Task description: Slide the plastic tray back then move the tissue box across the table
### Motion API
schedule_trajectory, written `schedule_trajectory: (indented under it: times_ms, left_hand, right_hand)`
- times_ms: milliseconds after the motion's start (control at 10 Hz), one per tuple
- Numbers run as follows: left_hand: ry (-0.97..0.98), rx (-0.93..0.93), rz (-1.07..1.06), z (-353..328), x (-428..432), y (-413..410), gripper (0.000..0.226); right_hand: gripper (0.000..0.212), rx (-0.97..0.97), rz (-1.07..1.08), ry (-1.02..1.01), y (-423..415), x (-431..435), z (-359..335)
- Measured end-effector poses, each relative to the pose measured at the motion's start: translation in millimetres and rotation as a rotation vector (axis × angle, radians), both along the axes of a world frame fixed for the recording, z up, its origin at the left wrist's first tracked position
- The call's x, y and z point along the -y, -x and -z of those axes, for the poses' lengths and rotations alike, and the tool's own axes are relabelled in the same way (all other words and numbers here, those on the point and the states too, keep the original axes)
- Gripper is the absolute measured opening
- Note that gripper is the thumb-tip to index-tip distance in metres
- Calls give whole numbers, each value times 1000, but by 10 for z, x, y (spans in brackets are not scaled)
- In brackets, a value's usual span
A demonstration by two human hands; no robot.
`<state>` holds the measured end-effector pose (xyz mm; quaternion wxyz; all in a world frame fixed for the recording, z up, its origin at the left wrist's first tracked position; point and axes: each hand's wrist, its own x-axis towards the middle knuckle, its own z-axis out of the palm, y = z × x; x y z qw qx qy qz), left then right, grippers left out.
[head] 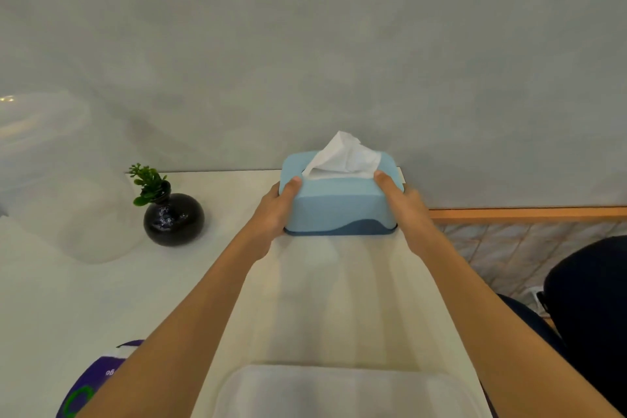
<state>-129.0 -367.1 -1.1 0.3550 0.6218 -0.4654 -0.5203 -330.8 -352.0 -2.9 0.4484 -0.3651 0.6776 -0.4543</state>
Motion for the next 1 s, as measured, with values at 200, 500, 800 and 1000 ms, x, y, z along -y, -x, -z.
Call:
schedule_trajectory:
  times_ms: [200, 500, 800, 1000]
  left_hand:
    - [49, 47, 8, 10, 194, 7, 58]
    - [103, 87, 26, 32, 270, 27, 72]
    - [67, 326, 100, -144, 143, -146, 80]
    - [107, 479, 72, -245, -156, -304, 58]
  right_hand:
    - [46, -12, -32, 22, 15, 218, -15]
    - [47, -11, -14, 0, 11, 334, -19]
    - [58, -73, 22, 45, -30, 194, -169]
    - [48, -167, 66, 54, -109, -108, -394]
